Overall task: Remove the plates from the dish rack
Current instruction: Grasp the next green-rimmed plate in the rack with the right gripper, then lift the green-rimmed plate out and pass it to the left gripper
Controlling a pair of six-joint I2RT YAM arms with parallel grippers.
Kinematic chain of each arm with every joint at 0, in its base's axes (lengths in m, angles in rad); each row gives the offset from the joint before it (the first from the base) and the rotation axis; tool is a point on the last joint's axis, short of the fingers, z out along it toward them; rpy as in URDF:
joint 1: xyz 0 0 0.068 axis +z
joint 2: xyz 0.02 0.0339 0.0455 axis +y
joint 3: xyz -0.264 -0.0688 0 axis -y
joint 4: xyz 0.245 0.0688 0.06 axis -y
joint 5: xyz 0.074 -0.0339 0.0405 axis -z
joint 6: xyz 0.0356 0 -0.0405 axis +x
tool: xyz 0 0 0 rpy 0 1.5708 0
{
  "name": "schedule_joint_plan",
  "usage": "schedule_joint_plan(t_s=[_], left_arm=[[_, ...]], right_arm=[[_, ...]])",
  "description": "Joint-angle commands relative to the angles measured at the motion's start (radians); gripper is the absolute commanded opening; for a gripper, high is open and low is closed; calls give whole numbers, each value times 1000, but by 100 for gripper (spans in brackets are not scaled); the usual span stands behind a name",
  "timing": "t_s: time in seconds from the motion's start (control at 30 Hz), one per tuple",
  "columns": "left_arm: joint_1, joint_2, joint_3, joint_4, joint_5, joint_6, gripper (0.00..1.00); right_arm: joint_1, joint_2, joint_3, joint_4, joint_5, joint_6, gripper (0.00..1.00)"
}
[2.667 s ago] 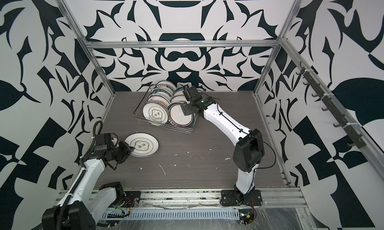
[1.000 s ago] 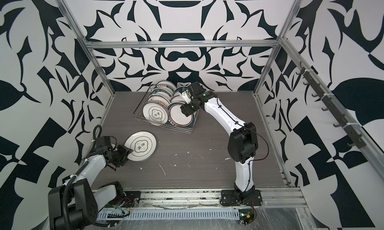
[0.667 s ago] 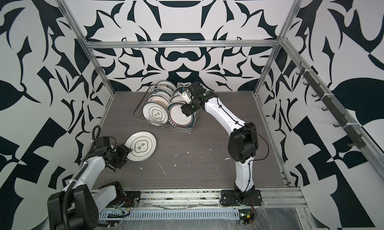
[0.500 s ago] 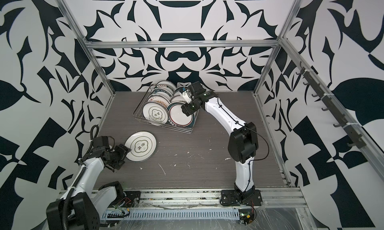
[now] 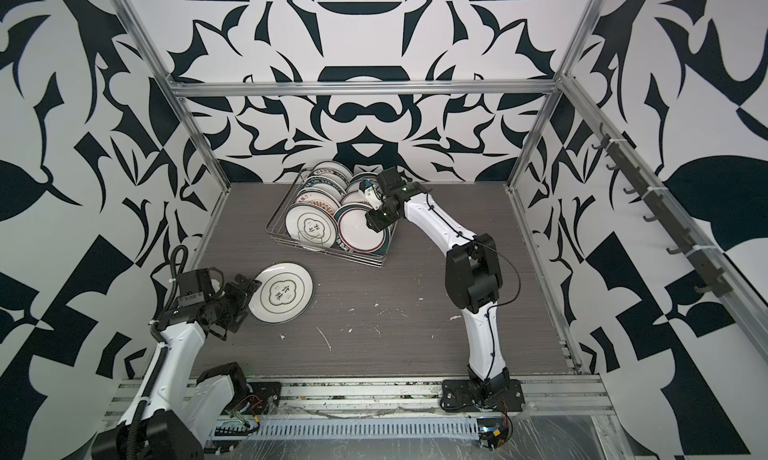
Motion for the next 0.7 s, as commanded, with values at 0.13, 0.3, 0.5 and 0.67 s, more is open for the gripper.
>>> schedule_joint_plan(t_s=[0.13, 0.3, 0.5, 0.67], left_arm=[[-6, 16, 76, 66, 39, 25, 99], [-13, -27, 85, 67, 21, 42, 99], [-20, -16, 80, 104, 57, 20, 99], [-41, 9, 87, 118, 54, 21, 99]], right_arm=[[-5, -34, -3, 42, -42, -11, 26], [-6, -50, -36, 62, -39, -19, 18], [-6, -87, -49, 62, -4, -22, 7], [-6, -132, -64, 58, 27, -30, 1]])
